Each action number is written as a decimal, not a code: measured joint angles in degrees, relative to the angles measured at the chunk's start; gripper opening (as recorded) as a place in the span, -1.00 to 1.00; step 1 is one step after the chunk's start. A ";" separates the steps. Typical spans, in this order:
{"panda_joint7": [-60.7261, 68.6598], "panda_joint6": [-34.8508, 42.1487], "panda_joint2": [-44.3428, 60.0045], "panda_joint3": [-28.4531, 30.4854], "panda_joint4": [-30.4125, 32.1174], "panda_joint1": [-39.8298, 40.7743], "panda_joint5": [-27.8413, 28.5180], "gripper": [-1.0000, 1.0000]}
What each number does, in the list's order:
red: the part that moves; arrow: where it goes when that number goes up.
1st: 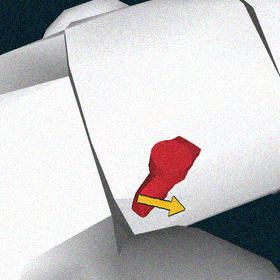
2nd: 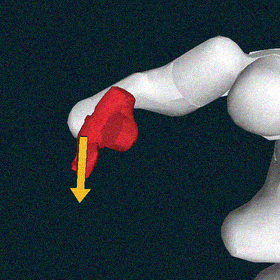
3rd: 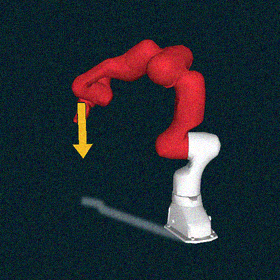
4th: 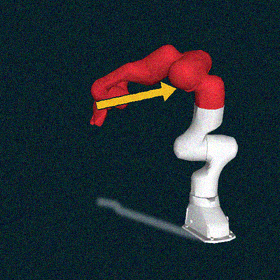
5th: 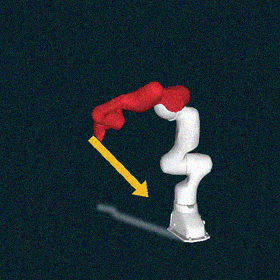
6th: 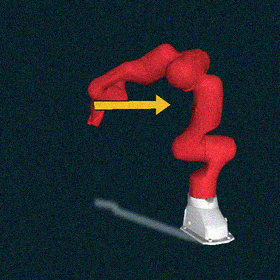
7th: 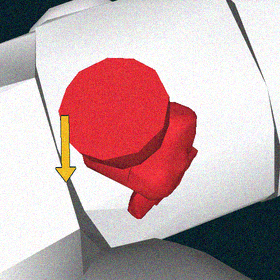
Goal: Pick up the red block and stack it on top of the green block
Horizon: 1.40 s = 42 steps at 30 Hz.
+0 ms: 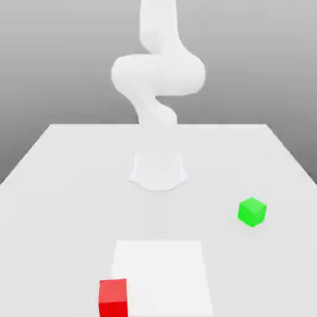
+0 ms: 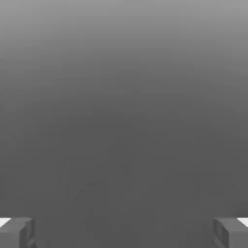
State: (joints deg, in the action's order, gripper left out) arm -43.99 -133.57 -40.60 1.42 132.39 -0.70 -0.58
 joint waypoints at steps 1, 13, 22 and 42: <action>0.82 -0.77 2.26 0.59 0.26 -0.27 -0.29 0.00; 10.35 -9.36 27.39 6.03 3.17 -2.07 -4.04 0.00; 16.47 -15.82 45.97 7.44 5.36 -0.61 -5.45 0.00; 18.63 -20.95 56.99 7.19 6.04 0.89 -5.04 -1.00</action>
State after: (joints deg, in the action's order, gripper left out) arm -25.36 -154.52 16.39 8.61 138.43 0.19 -5.62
